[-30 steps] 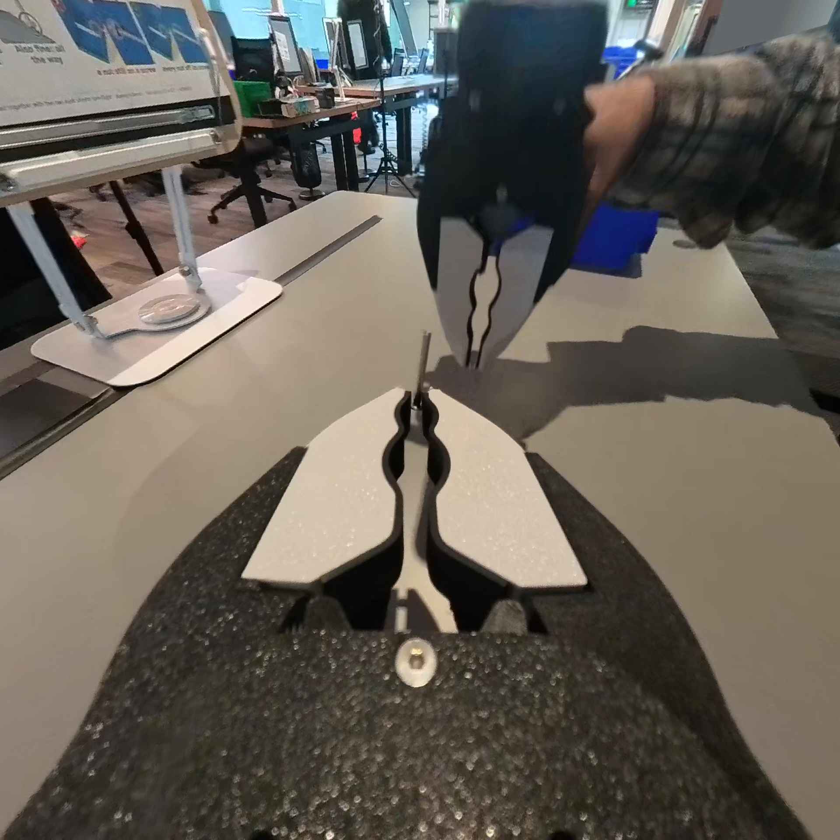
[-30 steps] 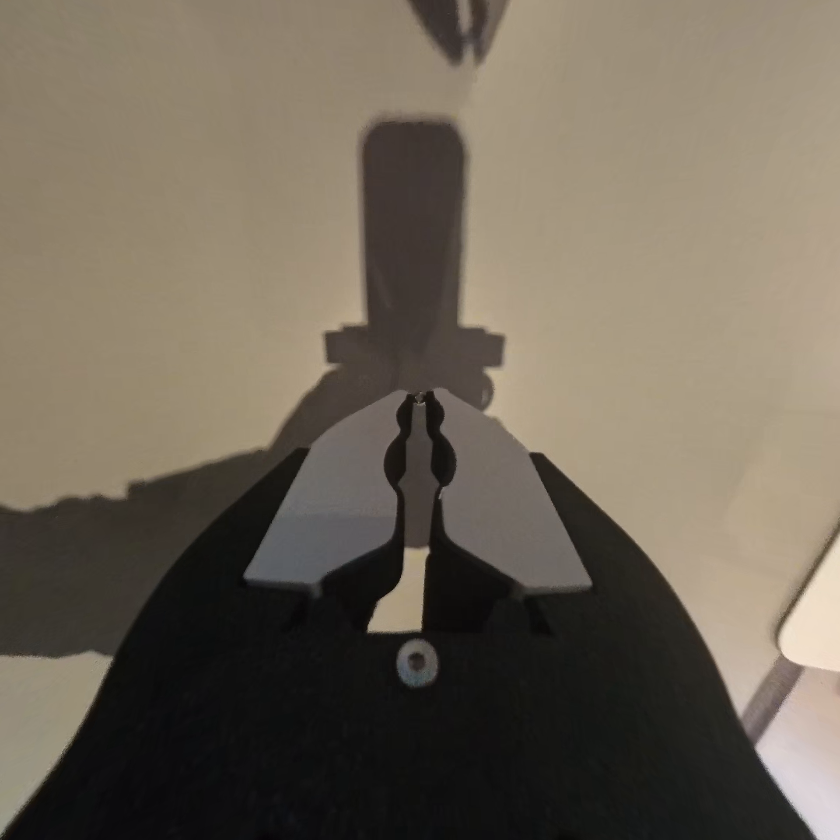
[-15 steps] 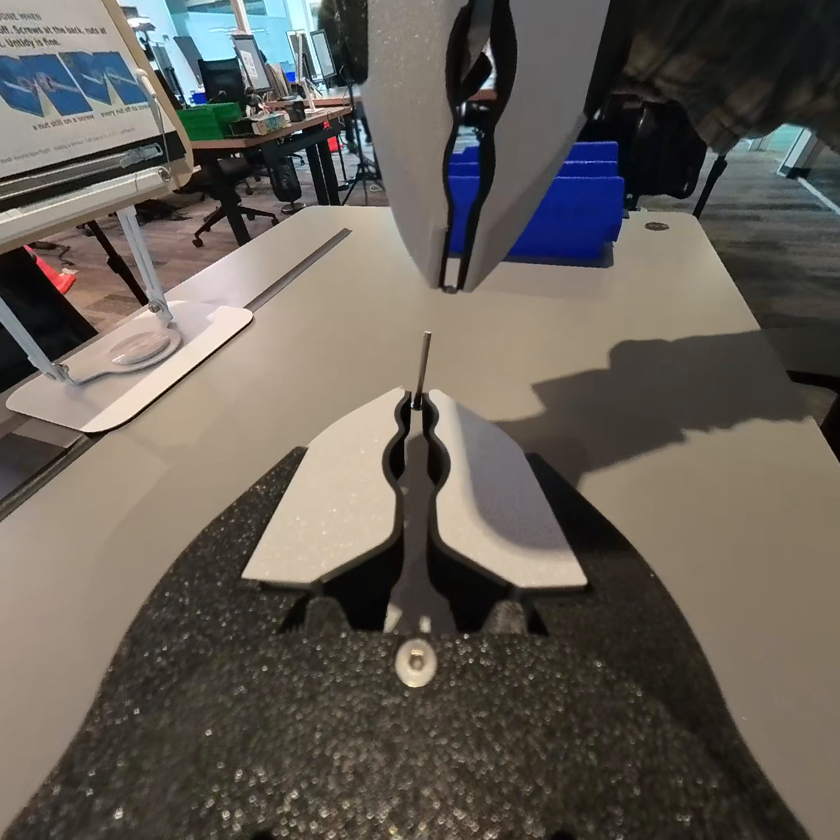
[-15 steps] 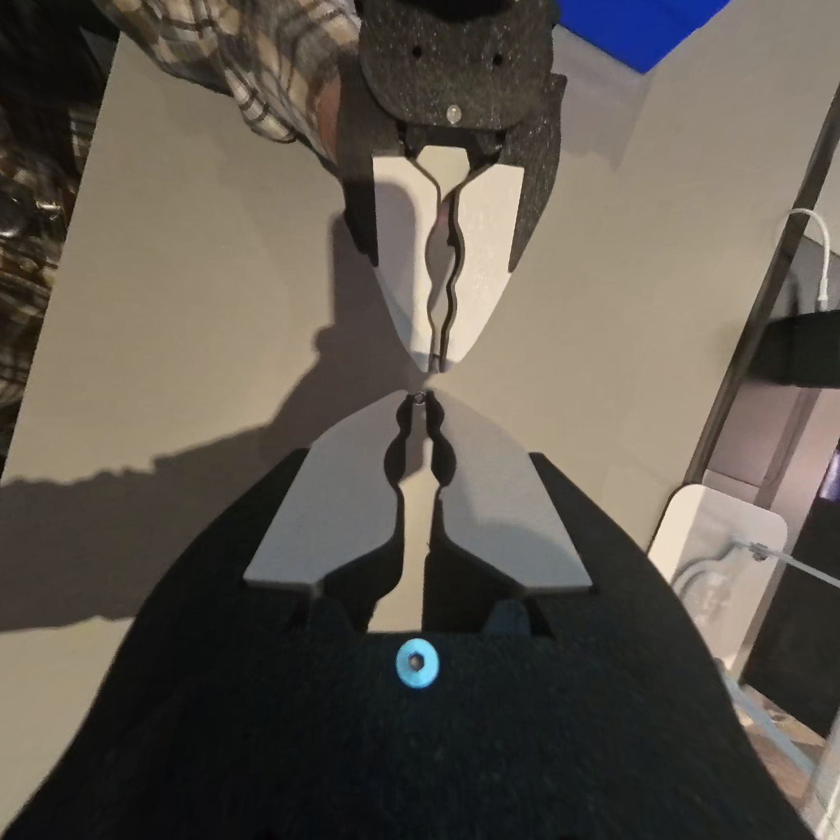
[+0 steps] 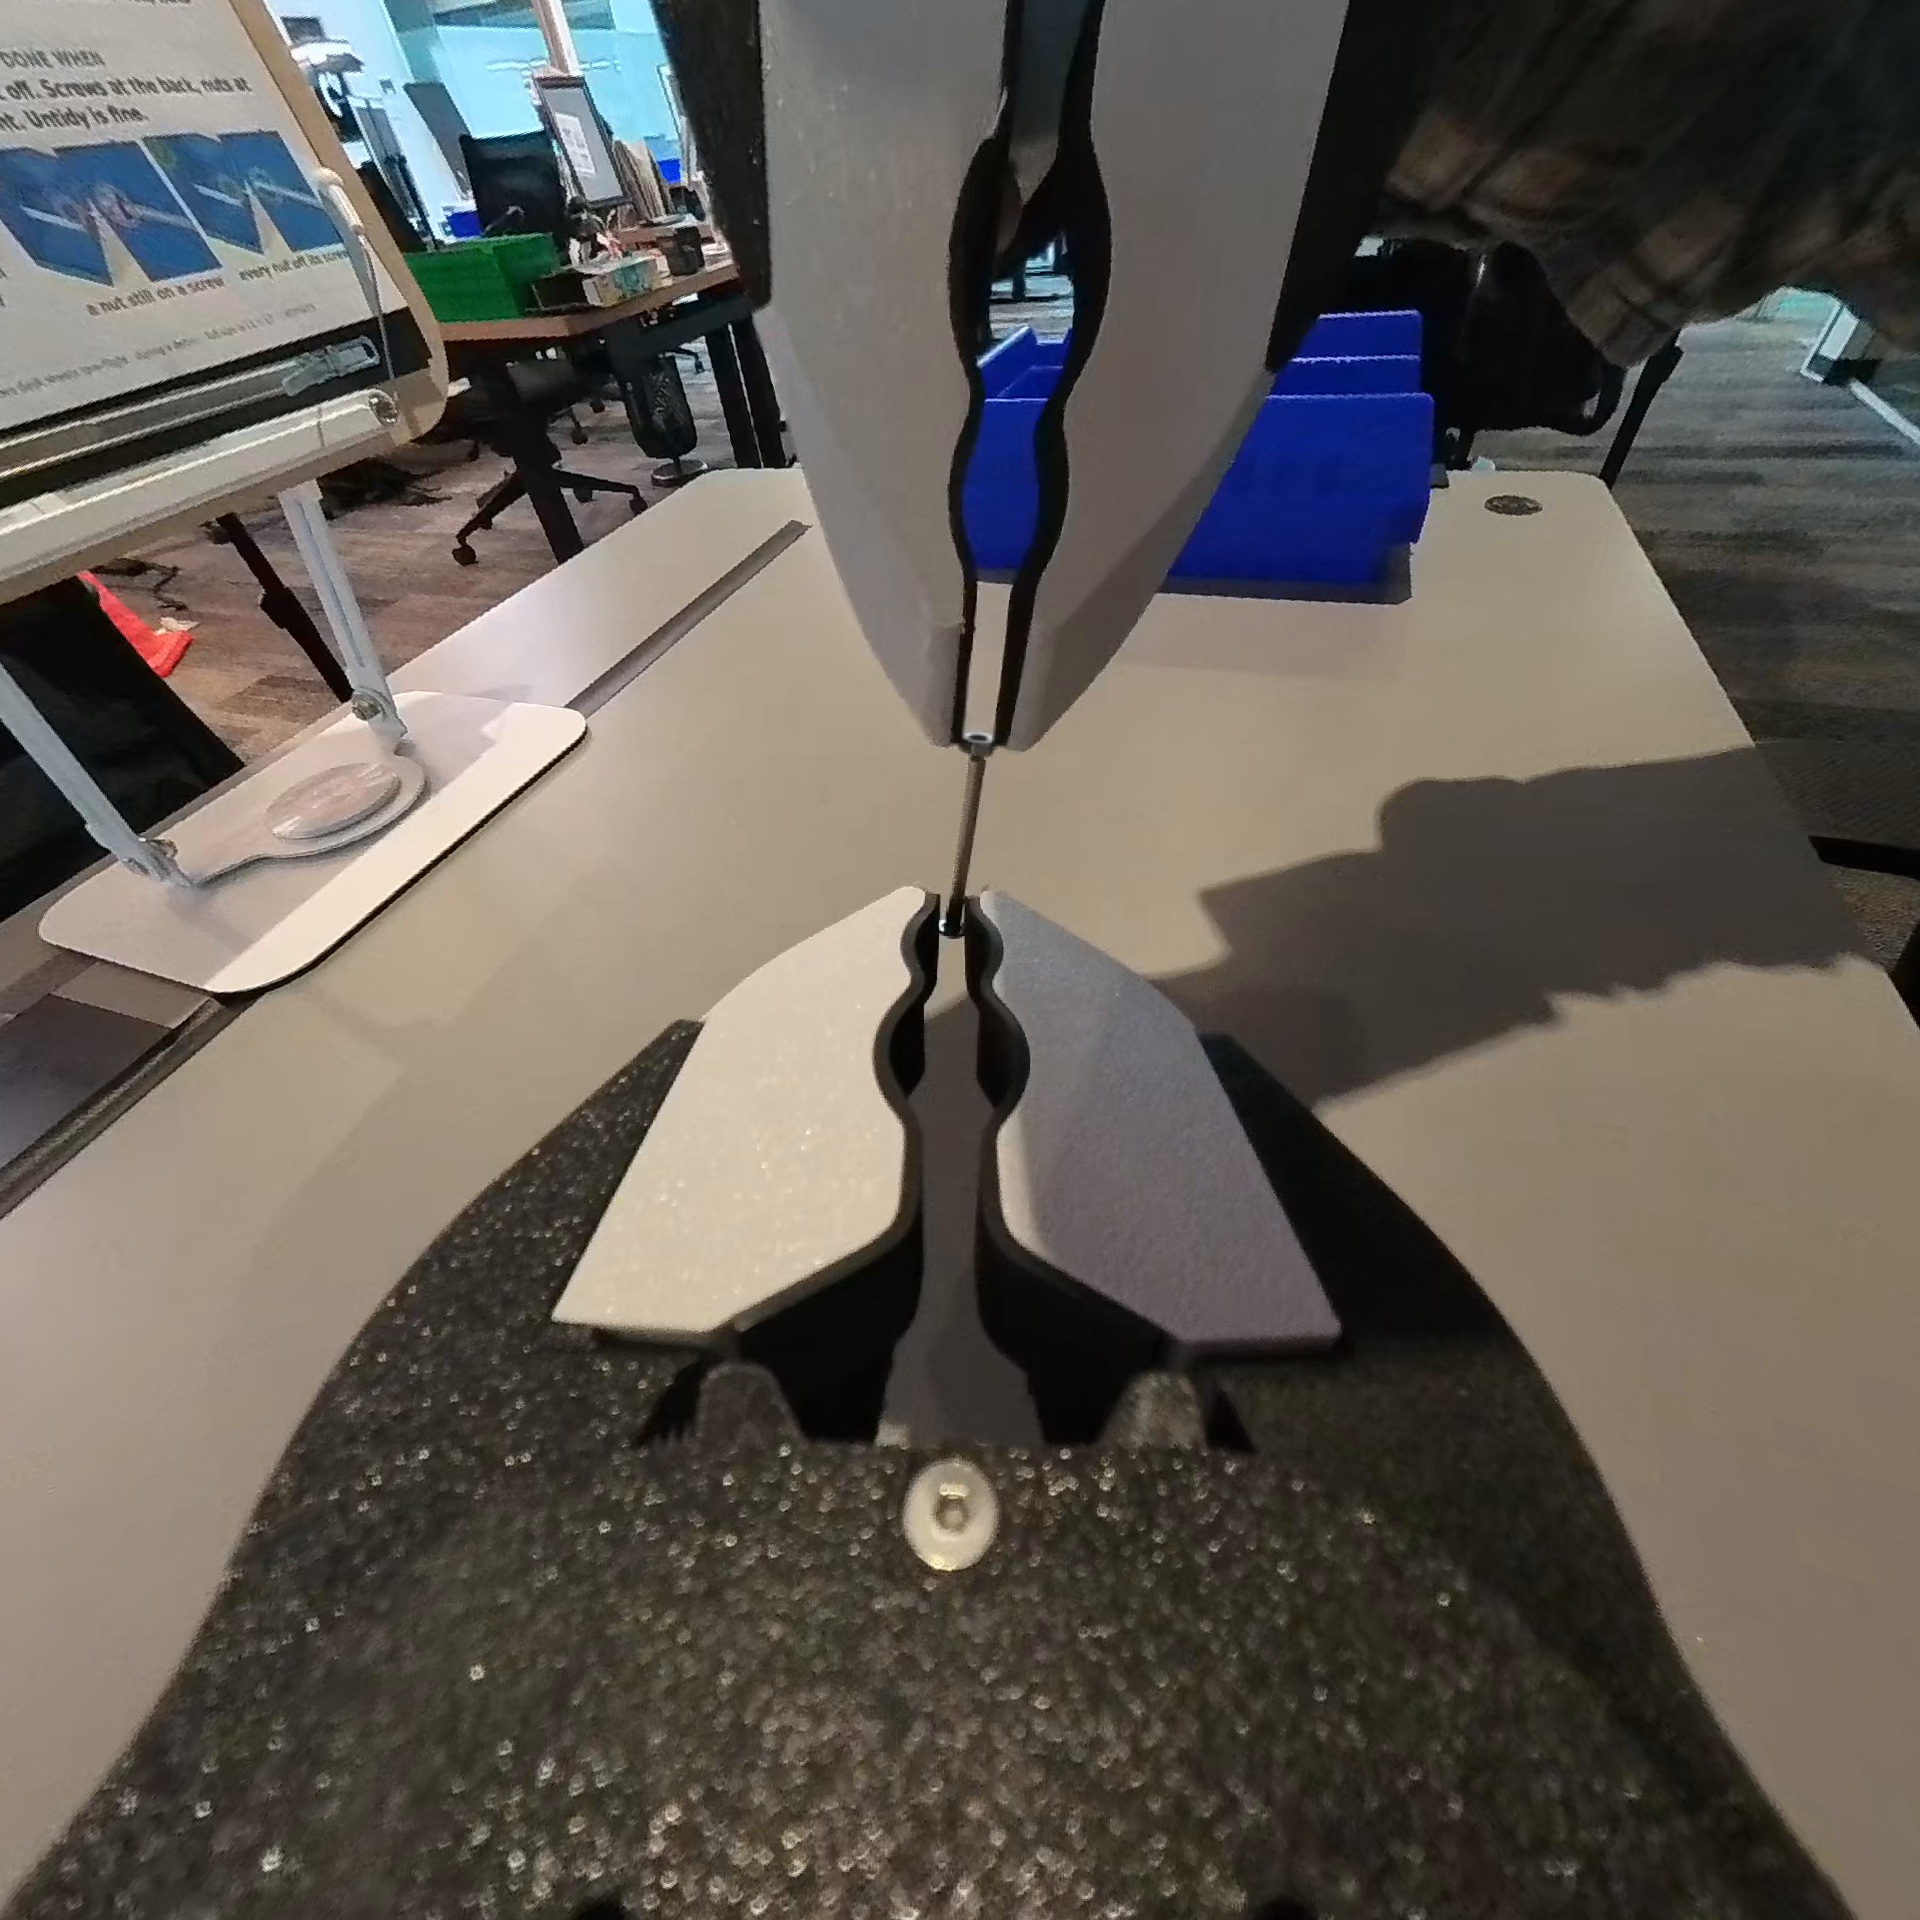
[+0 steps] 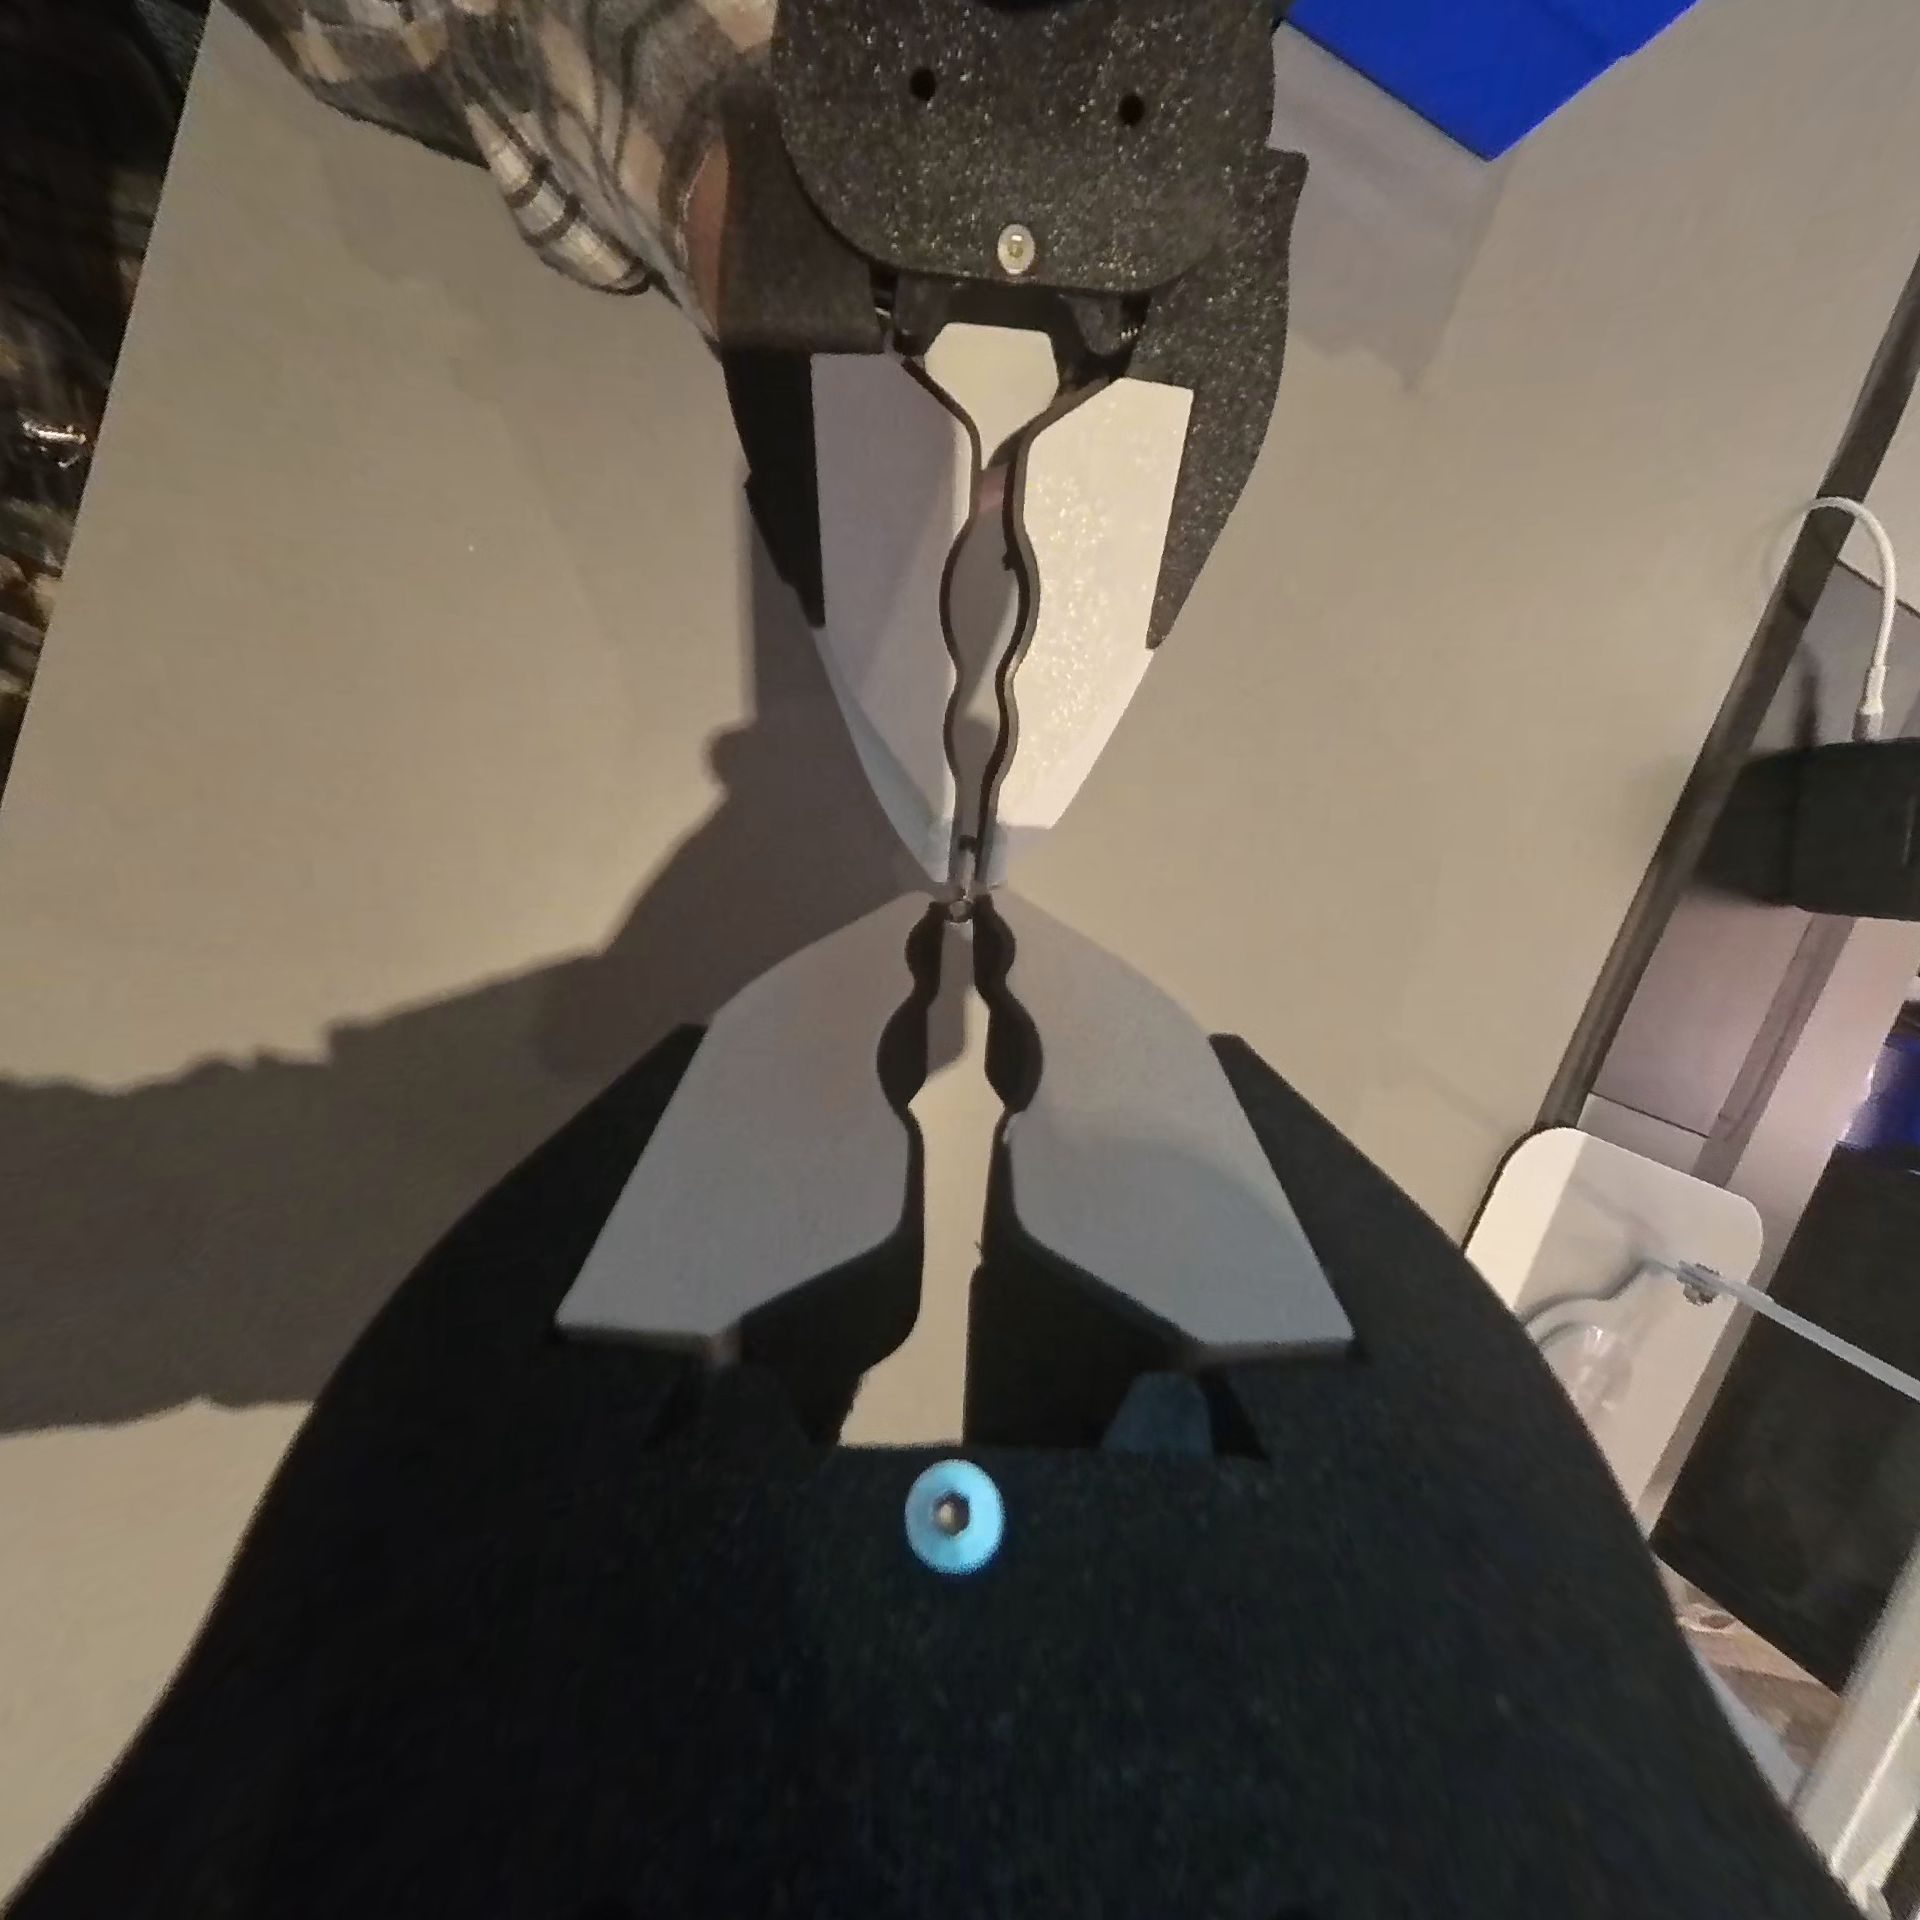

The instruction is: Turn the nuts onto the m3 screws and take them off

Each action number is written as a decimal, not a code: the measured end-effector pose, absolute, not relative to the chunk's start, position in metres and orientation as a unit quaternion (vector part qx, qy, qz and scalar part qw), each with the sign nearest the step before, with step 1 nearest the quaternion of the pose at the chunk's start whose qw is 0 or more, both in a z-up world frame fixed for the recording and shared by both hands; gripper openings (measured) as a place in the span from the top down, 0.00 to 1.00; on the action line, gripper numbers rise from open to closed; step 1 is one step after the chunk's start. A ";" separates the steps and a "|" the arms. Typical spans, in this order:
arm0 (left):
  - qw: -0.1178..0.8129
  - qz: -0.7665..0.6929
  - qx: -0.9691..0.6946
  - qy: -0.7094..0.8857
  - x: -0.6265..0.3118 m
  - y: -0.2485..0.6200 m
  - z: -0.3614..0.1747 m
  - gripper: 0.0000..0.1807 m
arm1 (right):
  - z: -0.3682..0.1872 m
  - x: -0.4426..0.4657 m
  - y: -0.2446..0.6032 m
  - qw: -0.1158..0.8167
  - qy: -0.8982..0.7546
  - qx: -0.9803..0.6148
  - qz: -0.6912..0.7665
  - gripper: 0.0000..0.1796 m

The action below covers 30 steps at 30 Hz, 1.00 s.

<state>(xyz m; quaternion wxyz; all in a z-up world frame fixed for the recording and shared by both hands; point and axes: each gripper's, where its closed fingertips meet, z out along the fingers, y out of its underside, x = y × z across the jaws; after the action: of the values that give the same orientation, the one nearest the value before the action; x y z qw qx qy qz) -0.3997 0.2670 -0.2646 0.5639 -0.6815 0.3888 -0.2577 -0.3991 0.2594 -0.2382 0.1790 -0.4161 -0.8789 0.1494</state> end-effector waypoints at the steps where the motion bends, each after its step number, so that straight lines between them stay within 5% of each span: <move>1: 0.564 -0.258 -0.682 0.389 -0.400 0.267 -0.265 0.98 | -0.238 -0.400 0.259 0.180 -0.879 -0.416 0.151 0.97; 30: 0.555 -0.261 -0.692 0.380 -0.401 0.269 -0.267 0.98 | -0.243 -0.401 0.262 0.178 -0.880 -0.420 0.131 0.97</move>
<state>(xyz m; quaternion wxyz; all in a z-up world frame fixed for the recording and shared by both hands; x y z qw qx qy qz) -0.4009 0.2693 -0.2672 0.5554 -0.6920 0.3804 -0.2607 -0.4014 0.2622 -0.2430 0.1781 -0.4202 -0.8800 0.1313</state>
